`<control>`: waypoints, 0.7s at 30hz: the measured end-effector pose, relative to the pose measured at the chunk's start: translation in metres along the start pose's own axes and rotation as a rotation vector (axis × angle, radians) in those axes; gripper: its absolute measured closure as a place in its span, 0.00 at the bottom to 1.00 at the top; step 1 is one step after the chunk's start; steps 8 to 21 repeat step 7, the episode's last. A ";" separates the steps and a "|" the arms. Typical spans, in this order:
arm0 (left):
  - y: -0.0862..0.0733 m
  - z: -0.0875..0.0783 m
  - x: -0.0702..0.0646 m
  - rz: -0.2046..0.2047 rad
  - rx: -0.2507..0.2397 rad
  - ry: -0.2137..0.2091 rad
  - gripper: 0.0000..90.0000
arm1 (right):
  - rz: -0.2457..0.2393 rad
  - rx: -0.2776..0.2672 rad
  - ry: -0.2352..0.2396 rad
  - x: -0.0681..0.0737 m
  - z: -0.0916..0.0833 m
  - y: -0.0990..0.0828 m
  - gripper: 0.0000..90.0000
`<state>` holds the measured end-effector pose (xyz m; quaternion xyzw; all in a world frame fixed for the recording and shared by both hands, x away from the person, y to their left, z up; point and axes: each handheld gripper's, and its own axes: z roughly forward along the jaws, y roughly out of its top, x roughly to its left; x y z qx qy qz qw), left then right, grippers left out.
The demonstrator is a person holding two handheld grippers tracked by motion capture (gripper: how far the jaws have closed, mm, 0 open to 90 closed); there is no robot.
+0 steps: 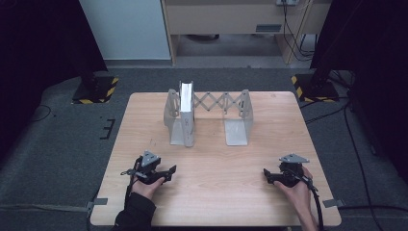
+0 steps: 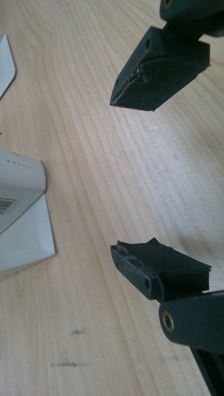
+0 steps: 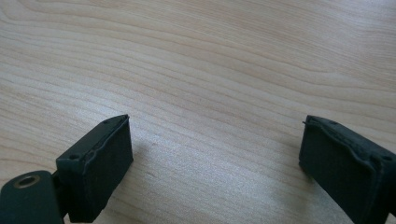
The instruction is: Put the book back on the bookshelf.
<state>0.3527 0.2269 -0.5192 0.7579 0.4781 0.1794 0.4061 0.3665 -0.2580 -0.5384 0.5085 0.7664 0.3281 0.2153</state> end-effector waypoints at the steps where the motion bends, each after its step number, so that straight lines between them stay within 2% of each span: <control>1: -0.002 -0.001 0.001 -0.001 0.006 0.000 0.25 | 0.001 0.000 0.000 0.000 0.000 0.000 0.11; 7: -0.009 -0.007 0.011 0.034 0.052 0.056 0.24 | 0.010 -0.007 -0.001 -0.001 -0.001 -0.001 0.16; 21: -0.009 -0.007 0.011 0.034 0.052 0.056 0.24 | 0.010 -0.007 -0.001 -0.001 -0.001 -0.001 0.16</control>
